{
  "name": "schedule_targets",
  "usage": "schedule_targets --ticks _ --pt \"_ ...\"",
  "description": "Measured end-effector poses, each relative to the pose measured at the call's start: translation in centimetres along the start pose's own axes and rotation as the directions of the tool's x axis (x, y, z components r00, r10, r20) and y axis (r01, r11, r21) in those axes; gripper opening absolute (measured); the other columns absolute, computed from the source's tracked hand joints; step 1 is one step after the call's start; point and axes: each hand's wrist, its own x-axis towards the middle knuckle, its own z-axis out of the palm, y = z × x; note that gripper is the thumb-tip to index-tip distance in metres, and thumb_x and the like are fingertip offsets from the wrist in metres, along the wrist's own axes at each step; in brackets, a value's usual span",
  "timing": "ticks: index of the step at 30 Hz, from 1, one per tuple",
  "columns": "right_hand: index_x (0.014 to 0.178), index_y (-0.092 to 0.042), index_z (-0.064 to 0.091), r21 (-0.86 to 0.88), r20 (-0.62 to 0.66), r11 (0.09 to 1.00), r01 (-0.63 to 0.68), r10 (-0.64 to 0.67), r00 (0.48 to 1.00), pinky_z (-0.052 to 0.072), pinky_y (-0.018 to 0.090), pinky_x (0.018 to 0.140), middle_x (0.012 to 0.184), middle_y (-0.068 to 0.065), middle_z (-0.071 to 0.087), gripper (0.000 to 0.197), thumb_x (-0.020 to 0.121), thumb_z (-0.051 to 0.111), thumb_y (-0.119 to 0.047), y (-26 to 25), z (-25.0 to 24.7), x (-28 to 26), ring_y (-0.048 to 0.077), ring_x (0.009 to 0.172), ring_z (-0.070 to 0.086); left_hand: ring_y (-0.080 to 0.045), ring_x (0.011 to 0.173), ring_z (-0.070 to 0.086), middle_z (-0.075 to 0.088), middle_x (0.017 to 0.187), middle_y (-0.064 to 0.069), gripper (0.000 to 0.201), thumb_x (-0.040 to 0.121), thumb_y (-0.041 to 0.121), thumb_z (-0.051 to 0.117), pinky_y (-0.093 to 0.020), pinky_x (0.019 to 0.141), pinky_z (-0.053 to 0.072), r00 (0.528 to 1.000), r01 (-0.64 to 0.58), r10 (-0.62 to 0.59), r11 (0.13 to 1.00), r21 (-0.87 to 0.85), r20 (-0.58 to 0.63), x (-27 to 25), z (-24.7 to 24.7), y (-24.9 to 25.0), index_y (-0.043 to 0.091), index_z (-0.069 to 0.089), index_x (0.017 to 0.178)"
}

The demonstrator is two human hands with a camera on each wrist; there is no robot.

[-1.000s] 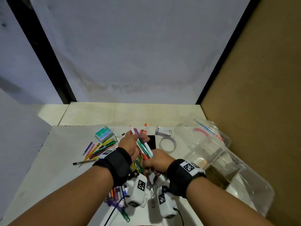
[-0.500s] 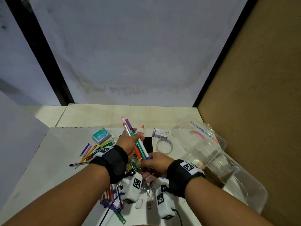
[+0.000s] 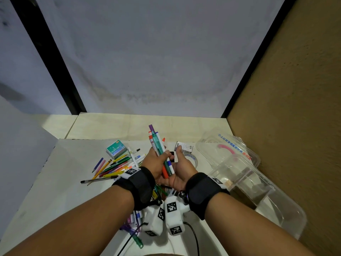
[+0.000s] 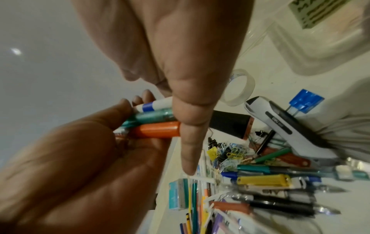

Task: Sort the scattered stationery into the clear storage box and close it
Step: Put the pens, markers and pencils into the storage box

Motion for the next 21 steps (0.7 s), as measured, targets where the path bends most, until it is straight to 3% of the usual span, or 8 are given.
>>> schedule_targets --ticks 2,4,8,11,13,17,19,21 --pt "0.123 -0.009 0.058 -0.154 -0.055 0.988 0.026 -0.035 0.998 0.053 0.048 0.085 0.108 0.019 0.063 0.081 0.085 0.027 -0.074 0.1 -1.0 -0.5 0.032 0.095 0.064 -0.022 0.080 0.062 0.061 0.079 -0.007 0.006 0.096 0.010 0.049 -0.044 0.088 0.053 0.998 0.022 -0.025 0.998 0.054 0.059 0.0 0.0 -0.1 0.010 0.049 0.101" --pt "0.114 -0.006 0.058 -0.354 -0.179 0.935 0.022 -0.091 0.980 0.054 0.036 0.070 0.091 0.012 0.062 0.069 0.088 0.037 -0.066 -0.3 -2.7 -1.9 0.025 0.078 0.063 -0.026 0.084 0.062 0.063 0.081 -0.007 0.007 0.094 0.010 0.051 -0.047 0.092 0.053 0.992 0.012 -0.039 0.978 0.209 0.122 0.2 0.4 -0.1 0.016 0.049 0.098" --pt "0.099 -0.011 0.061 -0.719 -0.324 0.694 0.024 -0.366 0.873 0.048 0.031 0.067 0.093 0.003 0.061 0.024 0.091 0.058 -0.033 -1.8 -7.7 -6.1 0.020 0.082 0.061 -0.014 0.061 0.059 0.059 0.077 -0.008 0.011 0.095 0.006 0.049 -0.022 0.057 0.053 0.972 -0.031 -0.075 0.897 0.442 0.221 0.0 2.5 -0.2 0.010 0.045 0.105" --pt "0.087 -0.011 0.065 -0.788 -0.383 0.605 0.113 -0.626 0.680 0.049 0.032 0.067 0.082 0.002 0.064 0.011 0.090 0.059 -0.020 -3.2 -11.5 -9.9 0.020 0.081 0.061 -0.002 0.043 0.054 0.056 0.071 -0.006 0.017 0.094 0.004 0.048 -0.011 0.044 0.045 0.945 -0.111 -0.073 0.844 0.524 0.318 0.0 5.8 -1.2 0.007 0.044 0.111" --pt "0.088 -0.016 0.065 -0.850 -0.435 0.526 0.028 -0.730 0.527 0.050 0.031 0.075 0.084 -0.001 0.065 0.007 0.089 0.059 -0.018 -4.2 -14.0 -12.4 0.020 0.086 0.061 -0.001 0.039 0.052 0.056 0.070 -0.004 0.020 0.093 0.004 0.049 -0.010 0.042 0.043 0.924 -0.122 -0.114 0.817 0.564 0.364 -0.3 7.9 -2.1 0.013 0.044 0.110" --pt "0.124 -0.022 0.056 -0.798 -0.563 0.413 -0.438 -0.770 0.300 0.040 0.042 0.102 0.128 0.012 0.054 0.042 0.083 0.060 -0.031 -4.5 -19.1 -16.2 0.033 0.120 0.047 -0.009 0.044 0.053 0.055 0.067 -0.004 0.013 0.092 0.004 0.051 -0.021 0.049 0.046 0.894 -0.110 -0.197 0.773 0.625 0.402 -0.6 10.8 -3.9 0.010 0.044 0.101" --pt "0.141 -0.021 0.038 -0.696 -0.671 0.490 -0.524 -0.703 0.233 0.028 0.050 0.110 0.148 0.010 0.032 0.063 0.083 0.063 -0.030 -4.1 -21.1 -18.0 0.034 0.136 0.027 -0.014 0.051 0.054 0.055 0.068 -0.005 0.012 0.091 0.005 0.052 -0.028 0.057 0.048 0.885 -0.127 -0.219 0.735 0.666 0.411 -0.6 11.8 -4.5 0.010 0.045 0.100" --pt "0.147 -0.017 0.024 -0.623 -0.768 0.620 -0.477 -0.600 0.223 0.028 0.052 0.111 0.152 0.012 0.025 0.078 0.082 0.067 -0.023 -3.5 -22.7 -19.2 0.036 0.137 0.026 -0.016 0.054 0.055 0.057 0.068 -0.004 0.012 0.090 0.009 0.053 -0.030 0.060 0.049 0.876 -0.155 -0.240 0.682 0.715 0.419 -0.6 12.3 -4.8 0.011 0.046 0.099"
